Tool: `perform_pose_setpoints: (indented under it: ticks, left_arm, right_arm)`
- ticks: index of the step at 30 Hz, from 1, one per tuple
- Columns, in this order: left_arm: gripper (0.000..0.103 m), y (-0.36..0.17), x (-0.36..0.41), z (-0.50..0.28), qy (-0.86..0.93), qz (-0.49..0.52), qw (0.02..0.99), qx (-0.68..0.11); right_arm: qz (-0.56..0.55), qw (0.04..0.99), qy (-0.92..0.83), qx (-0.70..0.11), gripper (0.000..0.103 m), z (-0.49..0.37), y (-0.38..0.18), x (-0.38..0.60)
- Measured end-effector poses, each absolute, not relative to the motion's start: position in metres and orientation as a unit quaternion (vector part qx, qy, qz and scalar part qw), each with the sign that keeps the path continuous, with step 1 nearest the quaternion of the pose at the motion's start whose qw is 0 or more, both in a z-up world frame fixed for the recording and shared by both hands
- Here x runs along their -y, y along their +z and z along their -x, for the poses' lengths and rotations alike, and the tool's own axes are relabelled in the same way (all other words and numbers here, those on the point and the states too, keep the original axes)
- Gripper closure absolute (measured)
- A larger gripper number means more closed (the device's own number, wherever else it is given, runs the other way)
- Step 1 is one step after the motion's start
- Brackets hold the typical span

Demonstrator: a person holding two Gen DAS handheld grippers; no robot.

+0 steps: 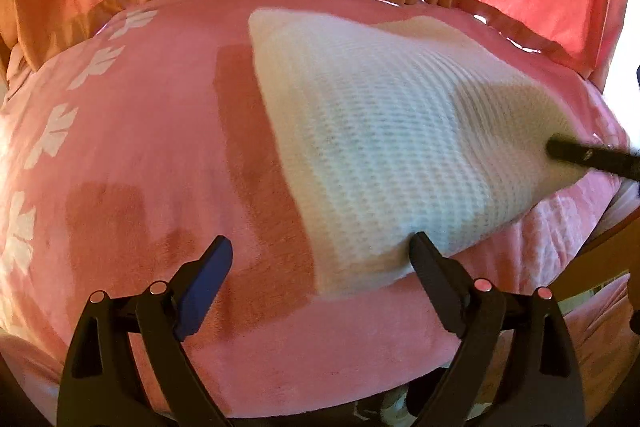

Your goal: Fold small clothes

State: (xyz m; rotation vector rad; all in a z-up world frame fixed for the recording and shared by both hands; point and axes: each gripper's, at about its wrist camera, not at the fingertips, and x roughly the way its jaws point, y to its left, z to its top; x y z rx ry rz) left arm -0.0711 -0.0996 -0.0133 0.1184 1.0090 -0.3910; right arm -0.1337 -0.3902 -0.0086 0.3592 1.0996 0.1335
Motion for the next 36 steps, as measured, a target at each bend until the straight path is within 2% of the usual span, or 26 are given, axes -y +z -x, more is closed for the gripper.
perform_pose_setpoints:
  ticks: [2, 5, 6, 8, 10, 12, 15, 16, 17, 18, 21, 24, 26, 29, 31, 36]
  left_arm:
    - [0.015, -0.018, 0.101, 0.069, -0.184, -0.059, 0.852, -0.487]
    - [0.015, -0.016, 0.099, 0.07, -0.183, -0.056, 0.848, -0.493]
    - [0.015, -0.011, 0.096, 0.07, -0.188, -0.05, 0.848, -0.493]
    - [0.015, 0.006, 0.088, 0.068, -0.212, -0.019, 0.845, -0.49]
    - [0.014, 0.022, 0.084, 0.058, -0.236, 0.01, 0.841, -0.487]
    - [0.012, 0.034, 0.087, 0.04, -0.245, 0.026, 0.839, -0.484]
    - [0.012, 0.036, 0.099, 0.006, -0.245, 0.026, 0.839, -0.486]
    - [0.012, 0.032, 0.104, -0.006, -0.236, 0.018, 0.839, -0.49]
    - [0.012, 0.028, 0.107, -0.013, -0.233, 0.013, 0.838, -0.493]
    - [0.012, 0.022, 0.112, -0.022, -0.224, 0.004, 0.839, -0.496]
    - [0.012, 0.014, 0.119, -0.03, -0.211, -0.024, 0.846, -0.489]
    - [0.012, 0.006, 0.123, -0.03, -0.212, -0.042, 0.85, -0.481]
    - [0.012, -0.003, 0.124, -0.033, -0.217, -0.035, 0.841, -0.495]
    - [0.012, -0.008, 0.121, -0.034, -0.228, -0.018, 0.832, -0.506]
    - [0.011, -0.009, 0.119, -0.034, -0.226, -0.019, 0.834, -0.502]
    - [0.011, -0.015, 0.118, -0.042, -0.222, 0.011, 0.824, -0.521]
  right_arm:
    - [-0.168, 0.812, 0.052, -0.557, 0.092, 0.128, -0.044, 0.388]
    - [-0.176, 0.823, 0.056, -0.536, 0.082, 0.131, -0.016, 0.39]
    - [-0.183, 0.832, 0.055, -0.522, 0.073, 0.133, -0.002, 0.394]
    - [-0.177, 0.847, 0.049, -0.5, 0.064, 0.134, 0.025, 0.402]
    - [-0.16, 0.858, 0.041, -0.487, 0.043, 0.126, 0.04, 0.408]
    - [-0.148, 0.861, 0.042, -0.485, 0.035, 0.106, 0.043, 0.413]
    - [-0.167, 0.841, 0.056, -0.512, 0.035, 0.067, 0.019, 0.418]
    - [-0.171, 0.833, 0.065, -0.522, 0.043, 0.056, 0.008, 0.416]
    - [-0.171, 0.829, 0.069, -0.528, 0.062, 0.05, 0.0, 0.41]
    - [-0.171, 0.822, 0.072, -0.539, 0.085, 0.043, -0.012, 0.404]
    - [-0.153, 0.84, 0.057, -0.517, 0.086, 0.049, 0.003, 0.4]
    - [-0.139, 0.847, 0.044, -0.512, 0.086, 0.061, 0.006, 0.405]
    - [-0.121, 0.821, 0.024, -0.557, 0.082, 0.054, -0.026, 0.405]
    - [-0.122, 0.828, 0.036, -0.546, 0.074, 0.052, -0.022, 0.401]
    - [-0.154, 0.836, 0.036, -0.526, 0.056, 0.054, -0.012, 0.412]
    - [-0.21, 0.826, 0.053, -0.521, 0.037, 0.039, -0.015, 0.428]
